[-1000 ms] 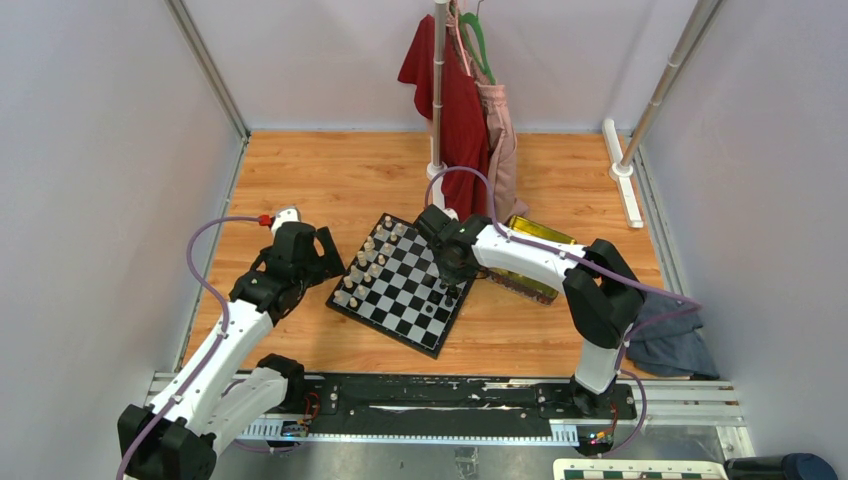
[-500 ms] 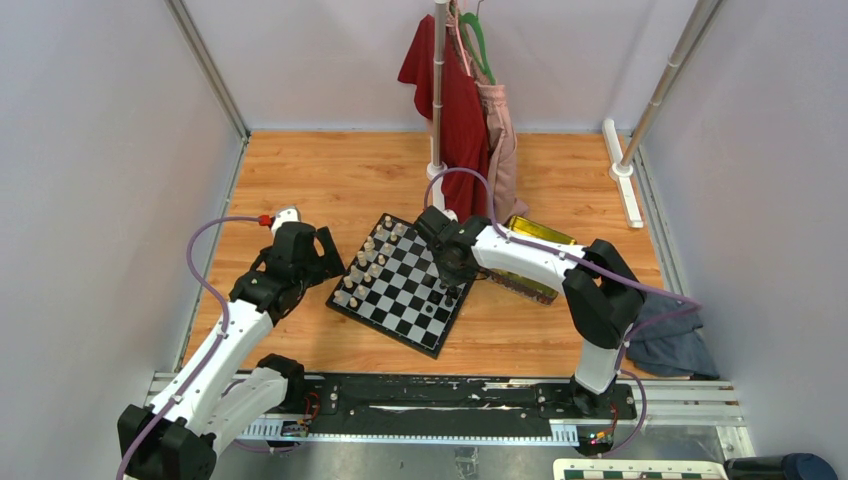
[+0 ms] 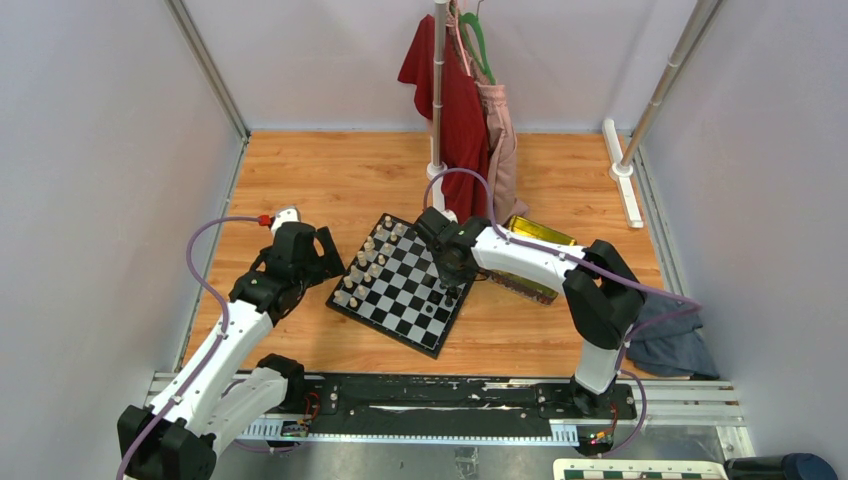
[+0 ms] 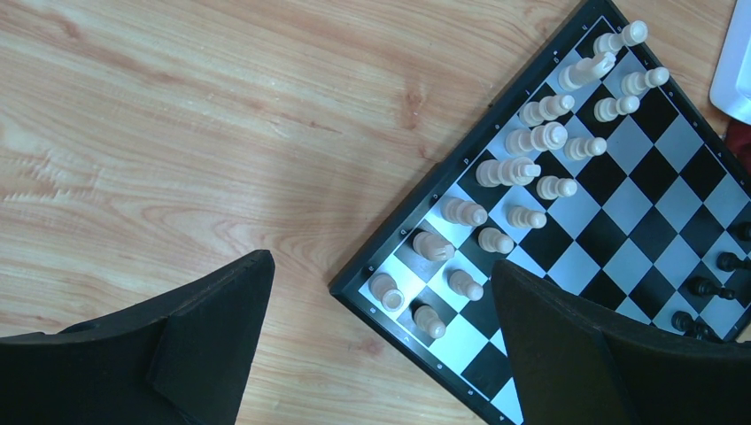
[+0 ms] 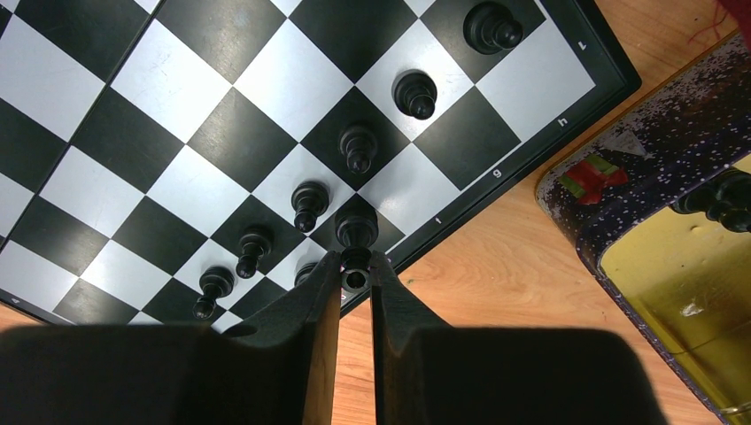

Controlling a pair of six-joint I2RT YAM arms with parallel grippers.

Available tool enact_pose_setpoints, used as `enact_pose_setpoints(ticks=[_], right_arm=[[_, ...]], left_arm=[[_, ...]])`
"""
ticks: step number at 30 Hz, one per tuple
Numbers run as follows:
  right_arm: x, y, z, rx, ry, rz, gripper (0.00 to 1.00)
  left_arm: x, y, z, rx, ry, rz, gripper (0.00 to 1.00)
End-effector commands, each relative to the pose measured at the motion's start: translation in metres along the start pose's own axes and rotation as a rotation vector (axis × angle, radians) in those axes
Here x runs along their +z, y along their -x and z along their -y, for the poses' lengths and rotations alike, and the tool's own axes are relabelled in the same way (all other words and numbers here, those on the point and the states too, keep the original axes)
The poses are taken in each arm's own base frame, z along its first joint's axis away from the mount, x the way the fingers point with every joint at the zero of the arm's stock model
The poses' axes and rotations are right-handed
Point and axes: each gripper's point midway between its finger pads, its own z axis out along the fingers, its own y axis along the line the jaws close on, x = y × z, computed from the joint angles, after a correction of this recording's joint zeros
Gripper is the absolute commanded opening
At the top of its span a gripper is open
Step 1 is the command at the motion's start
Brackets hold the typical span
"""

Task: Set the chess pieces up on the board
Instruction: Place the chess piece on the chessboard, then pick up the chess piece from the storage box.

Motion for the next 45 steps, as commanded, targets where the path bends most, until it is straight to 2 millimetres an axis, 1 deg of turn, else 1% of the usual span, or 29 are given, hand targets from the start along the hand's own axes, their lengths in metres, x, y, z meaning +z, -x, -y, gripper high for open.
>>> enact_pose_setpoints(ticks=[1,10,17,22,27,35,40,42,45], right_arm=[[0.003,-0.026,0.004,-0.021,-0.032,-0.074,0.19],[-0.003,-0.027,0.006,-0.016,-0.032,-0.071,0.19],[-0.008,-0.027,0.006,-0.016,-0.028,-0.059,0.29],[-0.011,-0.026,0.007,-0.020,-0.030,-0.051,0.30],[-0.018,-0.019,0.007,-0.026,-0.029,-0.030,0.31],[-0.035,-0.004,0.007,-0.026,-0.020,0.017,0.31],[-0.053,0.005,0.012,-0.013,-0.020,0.071,0.31],[-0.062,0.011,0.017,-0.002,-0.027,0.101,0.32],[-0.073,0.018,0.037,0.037,-0.072,0.137,0.33]], left_arm=[[-0.001,0.001,-0.002,0.011,0.004,0.014,1.00],[-0.003,0.003,-0.001,0.008,-0.001,0.016,1.00],[-0.004,0.004,0.000,0.002,-0.005,0.017,1.00],[-0.006,0.003,0.000,-0.004,-0.006,0.018,1.00],[-0.007,0.004,0.000,-0.013,-0.009,0.021,1.00],[-0.007,0.003,0.000,-0.027,-0.012,0.019,1.00],[-0.007,0.001,-0.001,-0.028,-0.007,0.016,1.00],[-0.008,0.001,-0.002,-0.028,-0.004,0.015,1.00],[-0.008,-0.001,-0.003,-0.028,-0.001,0.013,1.00]])
